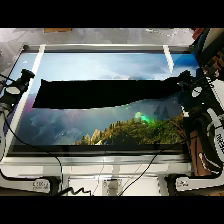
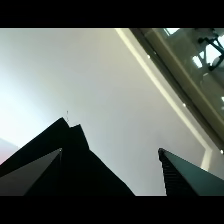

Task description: Fold the clothes and pants, and hang the long-sleeved shirts on hangers.

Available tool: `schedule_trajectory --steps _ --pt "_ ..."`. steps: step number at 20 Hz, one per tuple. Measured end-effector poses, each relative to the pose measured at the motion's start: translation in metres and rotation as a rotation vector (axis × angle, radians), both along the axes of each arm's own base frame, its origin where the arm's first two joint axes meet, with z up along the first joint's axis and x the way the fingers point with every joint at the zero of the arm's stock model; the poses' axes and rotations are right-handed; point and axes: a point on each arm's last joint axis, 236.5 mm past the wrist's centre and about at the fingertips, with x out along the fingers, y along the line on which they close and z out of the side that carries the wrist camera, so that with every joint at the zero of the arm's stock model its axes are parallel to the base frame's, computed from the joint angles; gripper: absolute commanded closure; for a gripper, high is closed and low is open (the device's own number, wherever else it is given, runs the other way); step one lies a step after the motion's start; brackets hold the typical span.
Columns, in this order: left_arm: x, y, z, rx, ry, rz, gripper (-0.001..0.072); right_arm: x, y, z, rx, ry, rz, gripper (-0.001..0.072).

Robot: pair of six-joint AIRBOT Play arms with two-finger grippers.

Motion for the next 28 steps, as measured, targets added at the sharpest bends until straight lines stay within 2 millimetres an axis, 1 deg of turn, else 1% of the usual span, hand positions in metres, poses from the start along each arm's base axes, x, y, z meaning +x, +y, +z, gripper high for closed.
schedule_trajectory --steps 1,2,3,4,5,6,7,8,10,12,15,18,21,24,28 --pt "-0.003 -0.002 0.014 0.039 -0.007 -0.019 0.0019 -0.004 0.000 0.000 -0.032 0.023 0.023 0.0183" --pt "-0.007 -0.003 0.025 0.071 -0.005 -0.040 0.0044 -0.007 0.000 0.002 -0.062 0.041 0.044 0.0183" --pt "-0.013 -0.005 0.036 0.102 0.004 -0.065 0.0111 -0.012 -0.001 0.002 -0.085 0.064 0.062 0.0183" --pt "-0.020 -0.006 0.043 0.122 0.023 -0.091 0.0144 -0.016 -0.002 0.001 -0.101 0.088 0.077 0.0183" --pt "-0.029 -0.007 0.043 0.130 0.058 -0.122 0.0148 -0.021 -0.004 0.000 -0.116 0.113 0.090 0.0183" --pt "-0.040 -0.008 0.038 0.128 0.114 -0.158 0.0147 -0.026 -0.005 -0.003 -0.124 0.141 0.103 0.0183" --pt "-0.053 -0.008 0.029 0.115 0.176 -0.191 0.0147 -0.031 -0.004 -0.007 -0.133 0.172 0.120 0.0183" --pt "-0.066 -0.009 0.016 0.087 0.241 -0.219 0.0148 -0.037 -0.004 -0.012 -0.147 0.207 0.143 0.0183" --pt "-0.095 -0.014 -0.014 0.006 0.369 -0.260 0.0147 -0.046 -0.001 -0.021 -0.175 0.270 0.192 0.0183" --pt "-0.118 -0.017 -0.044 -0.089 0.457 -0.254 0.0148 -0.054 0.001 -0.028 -0.200 0.314 0.233 0.0183" --pt "-0.140 -0.020 -0.083 -0.245 0.517 -0.169 0.0147 -0.058 0.002 -0.032 -0.222 0.344 0.264 0.0183" --pt "-0.149 -0.020 -0.118 -0.362 0.546 -0.090 0.0147 -0.058 0.001 -0.032 -0.236 0.345 0.273 0.0184" --pt "-0.147 -0.021 -0.147 -0.457 0.553 -0.032 0.0147 -0.057 0.001 -0.030 -0.246 0.337 0.274 0.0185" --pt "-0.138 -0.015 -0.164 -0.466 0.526 -0.002 0.0147 -0.058 -0.001 -0.033 -0.241 0.347 0.274 0.0193" --pt "-0.120 -0.004 -0.171 -0.388 0.469 0.024 0.0148 -0.073 -0.006 -0.054 -0.149 0.422 0.244 0.0193"
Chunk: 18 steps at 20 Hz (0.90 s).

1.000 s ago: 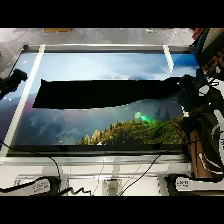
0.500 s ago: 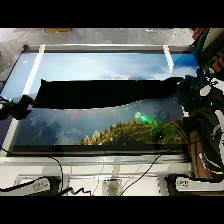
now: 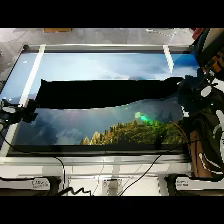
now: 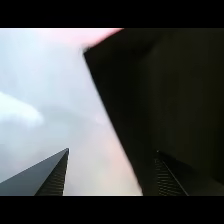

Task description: Fold the clothes and pants, and hang the long-sleeved shirts on hangers.

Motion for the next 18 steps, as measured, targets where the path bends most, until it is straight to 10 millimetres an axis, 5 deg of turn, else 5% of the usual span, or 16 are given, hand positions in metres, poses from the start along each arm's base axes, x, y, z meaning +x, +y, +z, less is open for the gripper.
schedule_trajectory --steps 4,6,7,8,12,18 --pt "0.019 0.002 -0.001 0.080 -0.053 0.014 0.0176 -0.014 0.004 -0.017 0.063 0.075 -0.019 0.0193" --pt "0.029 -0.003 0.000 0.111 -0.076 0.011 0.0413 -0.018 0.006 -0.023 0.080 0.101 -0.021 0.0192" --pt "0.034 -0.004 0.003 0.133 -0.094 0.013 0.0655 -0.022 0.008 -0.028 0.091 0.124 -0.020 0.0189" --pt "0.039 -0.004 0.007 0.156 -0.117 0.019 0.0696 -0.023 0.010 -0.032 0.105 0.139 -0.021 0.0181" --pt "0.054 -0.007 0.019 0.211 -0.172 0.023 0.0696 -0.024 0.027 -0.056 0.215 0.182 -0.041 0.0114" --pt "0.062 -0.007 0.030 0.238 -0.208 0.029 0.0696 0.013 0.031 -0.075 0.362 0.054 -0.160 0.0111"
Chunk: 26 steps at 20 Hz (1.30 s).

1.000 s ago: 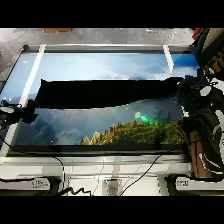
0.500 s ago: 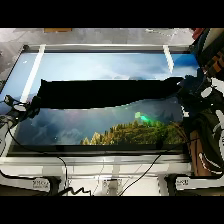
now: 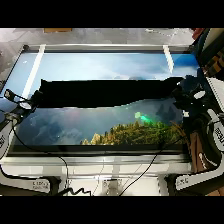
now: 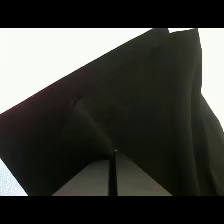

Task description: Fold the clothes and pants, and hang the long-sleeved shirts on hangers.

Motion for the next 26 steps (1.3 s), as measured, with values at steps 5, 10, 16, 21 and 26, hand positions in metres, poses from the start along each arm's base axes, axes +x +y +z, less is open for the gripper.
schedule_trajectory --steps 5,10,16,21,26 --pt "0.001 0.001 0.002 0.007 -0.007 0.002 0.0696 0.027 -0.016 -0.003 0.016 -0.097 -0.113 0.0111" --pt "0.001 0.001 0.002 0.012 -0.008 0.002 0.0696 0.057 -0.018 -0.002 -0.001 -0.146 -0.101 0.0165" --pt "0.002 0.002 0.002 0.015 -0.008 0.001 0.0696 0.081 -0.012 -0.003 -0.020 -0.164 -0.054 0.0694" --pt "0.002 0.001 0.009 0.017 -0.018 -0.002 0.0698 0.080 -0.012 0.001 -0.074 -0.147 0.007 0.0695" --pt "0.003 0.008 0.060 0.064 -0.089 -0.021 0.0701 0.069 -0.018 0.048 -0.211 -0.156 0.114 0.0696"
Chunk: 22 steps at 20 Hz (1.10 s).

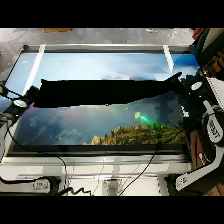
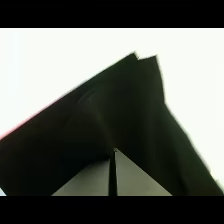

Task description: Fold the clothes and pants, and hang the long-sleeved shirts on hangers.

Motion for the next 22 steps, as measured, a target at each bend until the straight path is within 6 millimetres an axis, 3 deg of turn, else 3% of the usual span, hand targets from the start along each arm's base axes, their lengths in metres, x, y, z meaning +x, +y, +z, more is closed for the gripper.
schedule_trajectory --steps 4,7,9,13,15,19,20,22 --pt "-0.006 0.011 0.054 0.041 -0.042 -0.035 0.0700 -0.015 -0.008 0.061 -0.098 -0.037 0.040 0.0696" --pt "-0.020 0.017 0.072 0.044 -0.021 -0.062 0.0701 -0.041 -0.014 0.084 -0.140 0.011 0.067 0.0697" --pt "-0.036 0.013 0.061 0.042 0.065 -0.113 0.0701 -0.066 -0.016 0.079 -0.163 0.102 0.097 0.0697" --pt "-0.077 -0.005 0.005 0.018 0.282 -0.209 0.0700 -0.121 -0.010 0.051 -0.167 0.286 0.140 0.0697" --pt "-0.089 -0.008 -0.012 0.014 0.333 -0.221 0.0699 -0.151 -0.006 0.038 -0.172 0.350 0.151 0.0697" --pt "-0.084 -0.010 -0.014 0.036 0.297 -0.205 0.0699 -0.202 -0.005 0.028 -0.229 0.409 0.156 0.0692" --pt "-0.077 -0.013 -0.009 0.037 0.263 -0.196 0.0699 -0.208 -0.004 0.028 -0.236 0.410 0.156 0.0589" --pt "-0.056 -0.023 0.009 0.043 0.162 -0.172 0.0702 -0.218 -0.004 0.026 -0.246 0.418 0.157 0.0056"
